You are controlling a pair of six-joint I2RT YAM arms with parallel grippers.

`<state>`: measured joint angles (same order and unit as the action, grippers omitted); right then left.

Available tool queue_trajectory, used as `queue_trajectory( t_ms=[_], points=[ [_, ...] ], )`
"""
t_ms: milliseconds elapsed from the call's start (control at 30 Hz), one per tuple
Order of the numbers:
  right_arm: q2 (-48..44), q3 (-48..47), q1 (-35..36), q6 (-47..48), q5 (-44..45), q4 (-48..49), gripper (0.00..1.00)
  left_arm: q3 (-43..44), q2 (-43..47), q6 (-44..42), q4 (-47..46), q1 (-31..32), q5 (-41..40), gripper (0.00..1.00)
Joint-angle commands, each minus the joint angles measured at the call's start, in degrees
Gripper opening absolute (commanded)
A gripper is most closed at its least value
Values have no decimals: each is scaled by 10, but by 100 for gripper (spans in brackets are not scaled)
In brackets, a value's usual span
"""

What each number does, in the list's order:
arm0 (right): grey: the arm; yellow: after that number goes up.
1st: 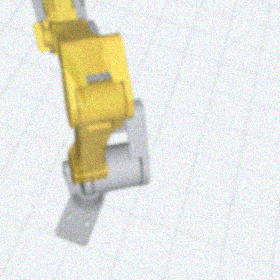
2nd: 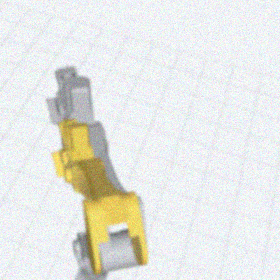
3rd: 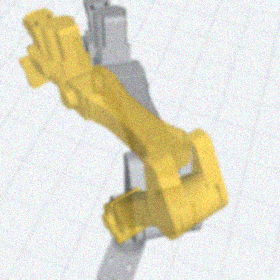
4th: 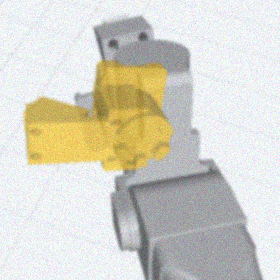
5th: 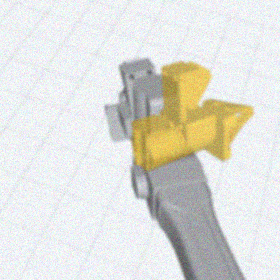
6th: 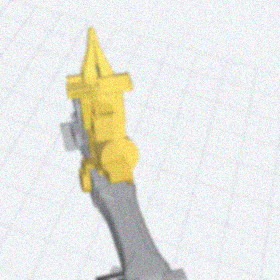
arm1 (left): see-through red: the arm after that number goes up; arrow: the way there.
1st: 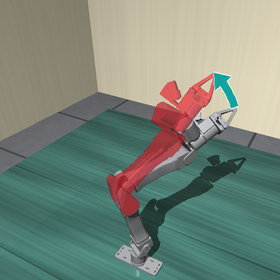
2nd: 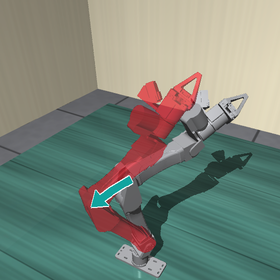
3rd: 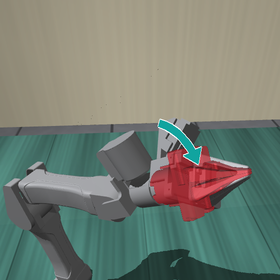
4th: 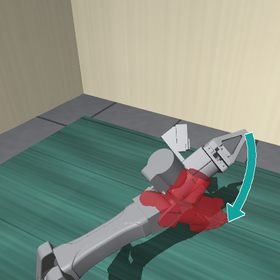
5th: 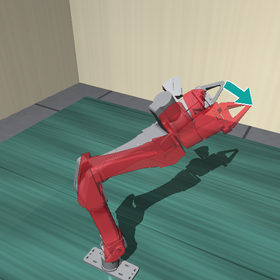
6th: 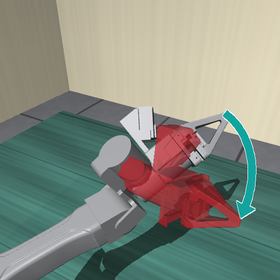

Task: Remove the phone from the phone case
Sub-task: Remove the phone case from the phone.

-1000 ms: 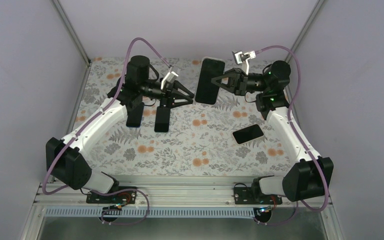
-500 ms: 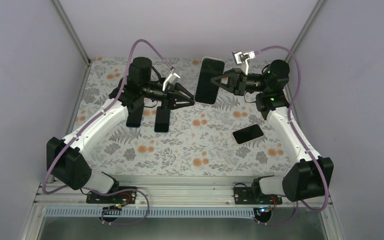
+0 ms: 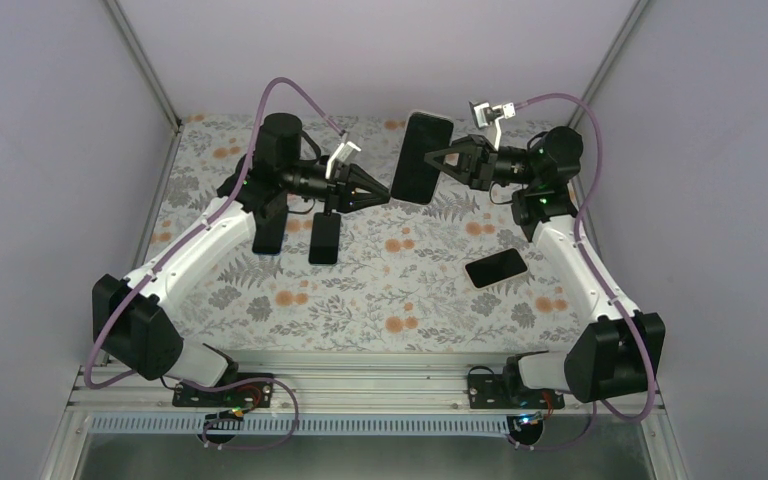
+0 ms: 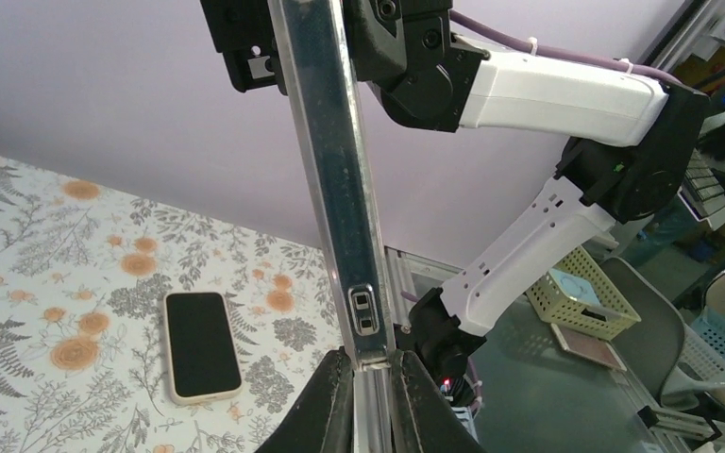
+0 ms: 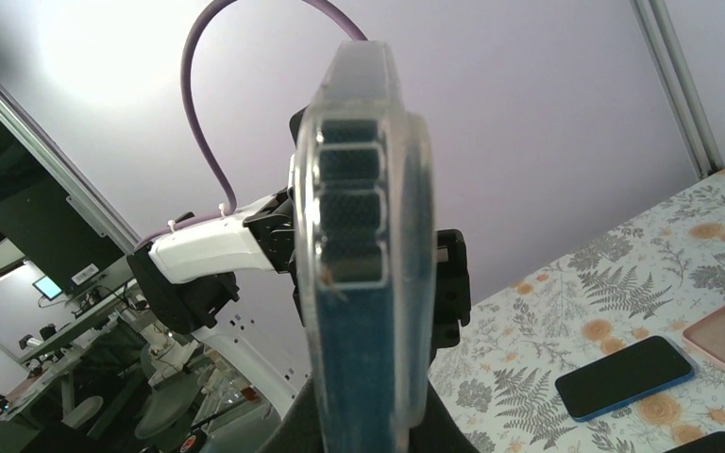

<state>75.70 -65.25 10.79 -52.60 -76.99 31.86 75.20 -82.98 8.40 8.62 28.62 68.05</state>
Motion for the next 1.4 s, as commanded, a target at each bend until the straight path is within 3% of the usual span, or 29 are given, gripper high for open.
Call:
queue_trajectory(
  t_ms=[0, 400, 567, 633, 767, 833, 1033, 1367],
  points=[
    [-19, -1, 6, -47, -23, 63, 4, 7, -16, 8, -1, -12, -65, 7],
    [-17, 11, 15, -87, -36, 127, 4, -8, -27, 32, -9, -22, -96, 7],
    [-18, 12, 16, -83, -35, 125, 4, -16, -27, 38, -29, -24, -63, 8],
    [-17, 5, 15, -66, -29, 103, 4, -30, -20, 50, -56, -25, -27, 13],
    [-11, -44, 7, 62, 5, -67, 4, -34, -4, 55, -79, -26, 35, 24],
    [-7, -53, 2, 86, 24, -104, 4, -32, 3, 62, -89, -26, 60, 28],
    [0, -54, 1, 99, 45, -122, 4, -15, 12, 53, -73, -20, 80, 37],
    [-6, -46, 1, 93, 32, -109, 4, 1, -2, 53, -60, -7, 57, 34]
  ],
)
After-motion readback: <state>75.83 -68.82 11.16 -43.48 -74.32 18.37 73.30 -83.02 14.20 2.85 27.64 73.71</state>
